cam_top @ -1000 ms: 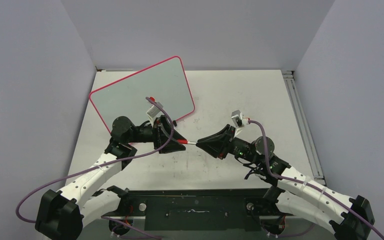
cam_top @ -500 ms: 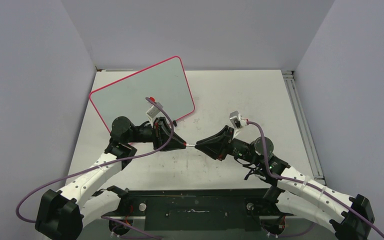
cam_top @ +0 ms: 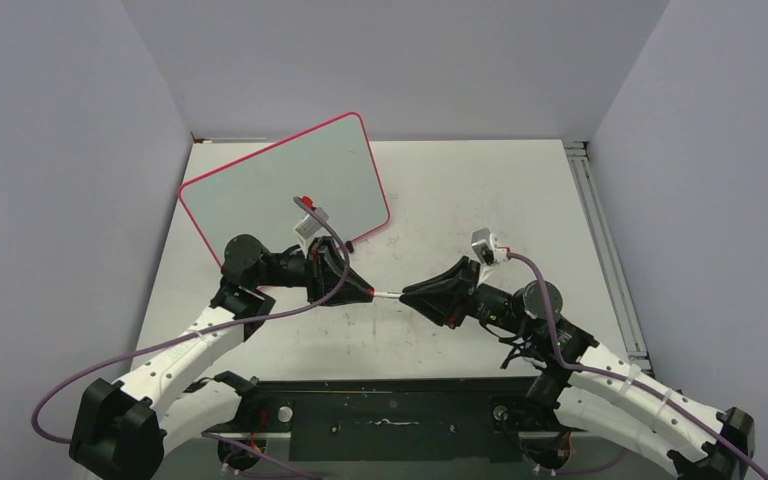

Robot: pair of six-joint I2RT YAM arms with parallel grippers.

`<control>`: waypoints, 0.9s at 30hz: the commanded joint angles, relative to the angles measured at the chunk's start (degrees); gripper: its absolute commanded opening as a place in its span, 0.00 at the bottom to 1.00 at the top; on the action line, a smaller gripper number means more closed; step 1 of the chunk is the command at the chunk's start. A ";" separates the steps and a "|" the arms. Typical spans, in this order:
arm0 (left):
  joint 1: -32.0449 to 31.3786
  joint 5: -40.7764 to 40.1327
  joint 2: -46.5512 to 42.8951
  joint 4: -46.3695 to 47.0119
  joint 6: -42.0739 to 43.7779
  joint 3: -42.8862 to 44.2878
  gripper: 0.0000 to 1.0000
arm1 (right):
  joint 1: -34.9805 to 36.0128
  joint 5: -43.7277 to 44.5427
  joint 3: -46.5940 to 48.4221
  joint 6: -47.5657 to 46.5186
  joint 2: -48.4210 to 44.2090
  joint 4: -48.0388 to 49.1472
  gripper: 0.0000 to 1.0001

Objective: Write a sentence on the whiteboard
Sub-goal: Open the whiteboard marker at the center of the board, then place the pen cap at the center of the board.

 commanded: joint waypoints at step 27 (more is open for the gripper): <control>-1.03 -36.59 -14.95 -39.61 22.45 0.07 0.00 | -1.07 23.95 21.90 -17.77 -10.47 -39.66 0.05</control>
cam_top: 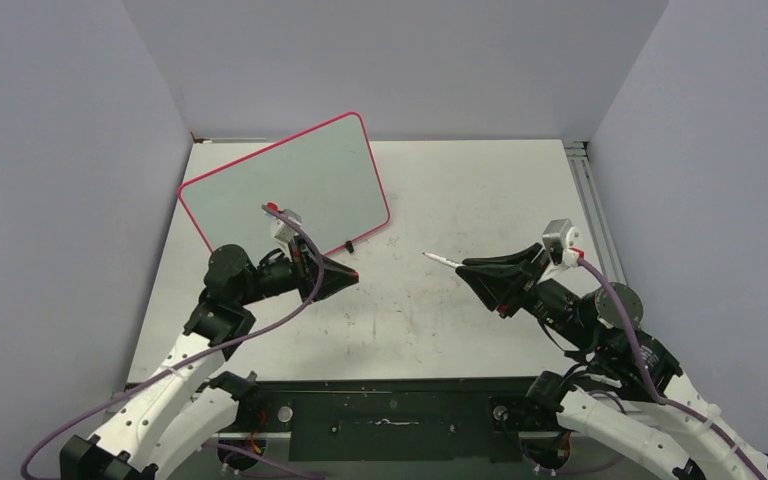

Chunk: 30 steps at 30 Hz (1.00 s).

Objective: Write a sentence on the whiteboard
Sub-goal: Place the pen cap at the center of the board.

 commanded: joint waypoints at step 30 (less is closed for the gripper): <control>-27.52 -65.97 5.70 -27.47 -16.12 -17.52 0.18 | -0.22 12.00 -7.87 0.02 3.59 1.31 0.05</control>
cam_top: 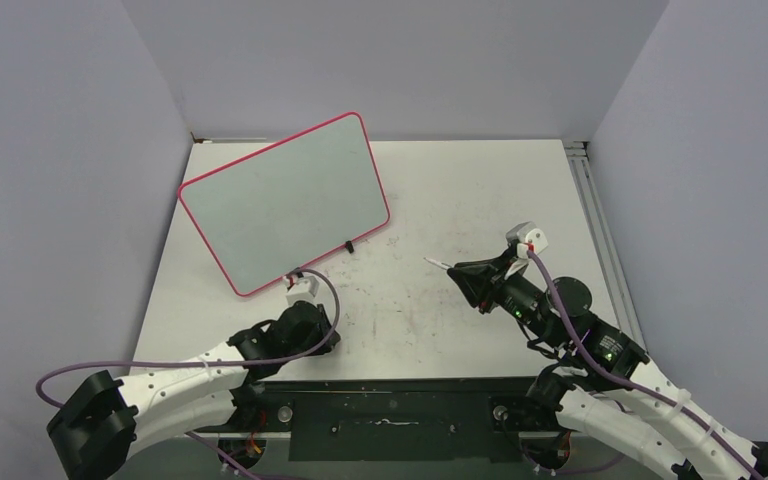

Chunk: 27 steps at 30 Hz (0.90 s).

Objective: Write a sentence on the whiteboard
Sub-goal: Place the pen cap at the center of the board.

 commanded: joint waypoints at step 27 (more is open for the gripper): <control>11.56 -20.92 5.63 -11.88 2.17 13.68 0.62 | -0.13 0.63 0.46 2.32 1.55 4.27 0.05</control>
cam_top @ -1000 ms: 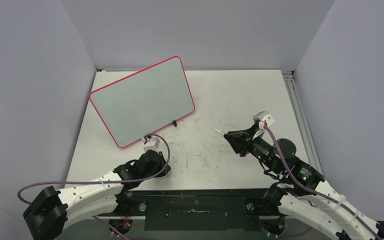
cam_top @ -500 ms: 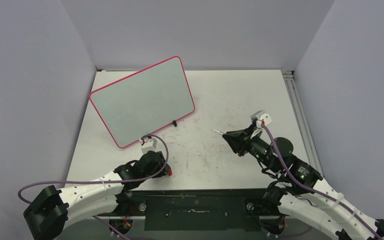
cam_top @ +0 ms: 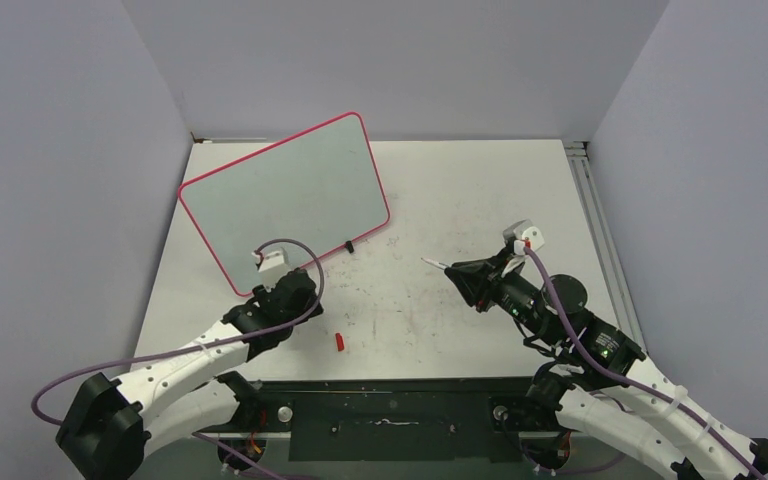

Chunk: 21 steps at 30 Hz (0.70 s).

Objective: Write a sentence on the whiteboard
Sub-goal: Place the pen cap at the center of the board, then move the whiteboard to the center of the board.

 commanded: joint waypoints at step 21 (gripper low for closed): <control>7.12 -9.67 24.98 18.75 3.53 8.77 0.49 | -0.04 -2.30 -1.31 1.79 2.77 9.22 0.05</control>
